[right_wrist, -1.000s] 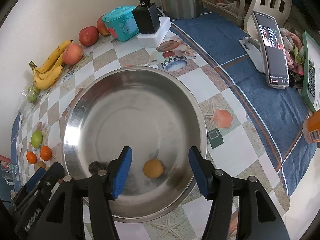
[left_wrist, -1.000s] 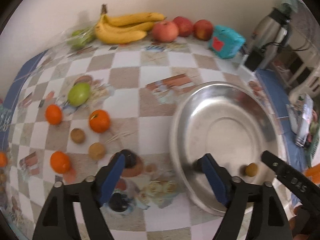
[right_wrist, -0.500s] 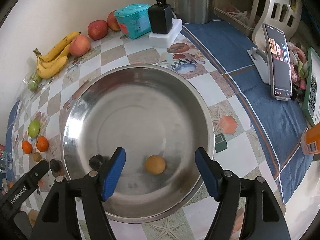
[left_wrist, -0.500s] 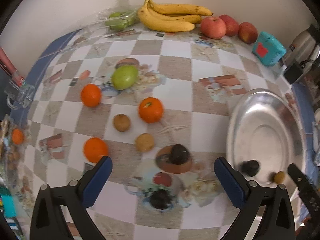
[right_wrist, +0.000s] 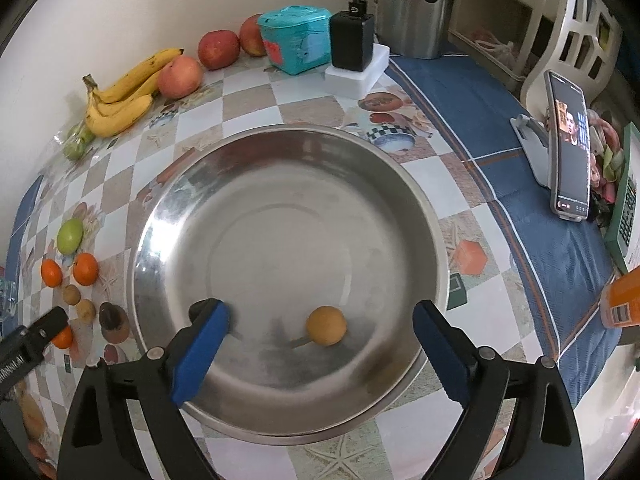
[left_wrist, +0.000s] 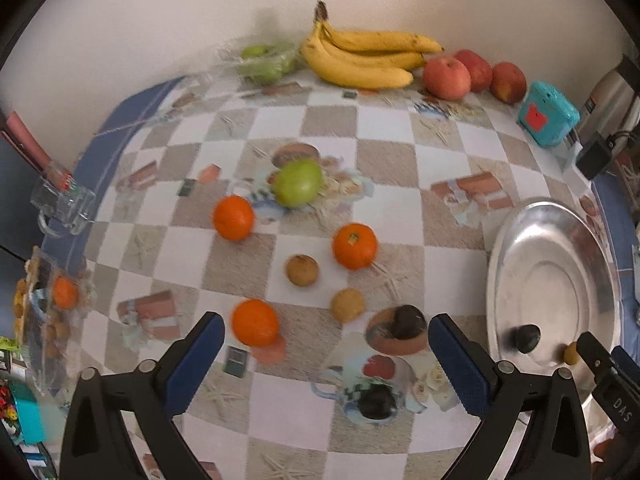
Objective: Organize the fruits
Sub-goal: 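Lift both open tools out of the basin back toward the fruits, then grasp another dark round fruit with the right tool while the left tool grasps a mandarin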
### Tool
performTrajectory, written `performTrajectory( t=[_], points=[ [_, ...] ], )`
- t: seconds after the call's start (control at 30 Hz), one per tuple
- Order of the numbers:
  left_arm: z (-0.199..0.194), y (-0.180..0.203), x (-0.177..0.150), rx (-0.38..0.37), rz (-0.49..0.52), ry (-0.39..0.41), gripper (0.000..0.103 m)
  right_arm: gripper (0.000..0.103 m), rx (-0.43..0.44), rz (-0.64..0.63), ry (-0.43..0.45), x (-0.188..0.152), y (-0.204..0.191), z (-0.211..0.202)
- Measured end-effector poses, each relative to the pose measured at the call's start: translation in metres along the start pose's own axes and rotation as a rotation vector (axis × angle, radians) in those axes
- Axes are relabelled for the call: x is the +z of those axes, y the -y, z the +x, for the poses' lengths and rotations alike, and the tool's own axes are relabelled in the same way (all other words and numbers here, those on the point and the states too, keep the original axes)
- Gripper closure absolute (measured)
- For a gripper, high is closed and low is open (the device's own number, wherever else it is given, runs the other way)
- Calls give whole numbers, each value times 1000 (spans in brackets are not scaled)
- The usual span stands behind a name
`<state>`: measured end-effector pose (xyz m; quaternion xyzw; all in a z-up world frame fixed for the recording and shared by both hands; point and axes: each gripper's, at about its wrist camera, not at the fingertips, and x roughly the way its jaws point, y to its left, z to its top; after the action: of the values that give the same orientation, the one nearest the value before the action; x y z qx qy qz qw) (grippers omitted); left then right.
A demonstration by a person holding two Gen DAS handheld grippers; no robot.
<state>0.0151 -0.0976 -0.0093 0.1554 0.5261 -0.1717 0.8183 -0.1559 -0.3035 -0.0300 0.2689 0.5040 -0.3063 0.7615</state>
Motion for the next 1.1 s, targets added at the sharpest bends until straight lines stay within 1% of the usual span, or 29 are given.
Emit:
performTrajectory(
  t=[0.13, 0.3, 0.5, 0.83, 1.1],
  points=[
    [-4, -12, 3, 36, 5, 11, 0, 9, 29, -18, 5, -2, -9, -3],
    [-4, -27, 4, 46, 6, 8, 0, 9, 52, -70, -2, -6, -28, -6],
    [0, -44, 4, 72, 14, -7, 0, 9, 113, -125, -29, -14, -58, -8],
    [7, -86, 3, 56, -97, -39, 0, 9, 200, -213, -65, -30, -111, -12],
    [16, -105, 1, 44, -149, -73, 0, 9, 249, -280, -102, -43, -151, -11]
  ],
)
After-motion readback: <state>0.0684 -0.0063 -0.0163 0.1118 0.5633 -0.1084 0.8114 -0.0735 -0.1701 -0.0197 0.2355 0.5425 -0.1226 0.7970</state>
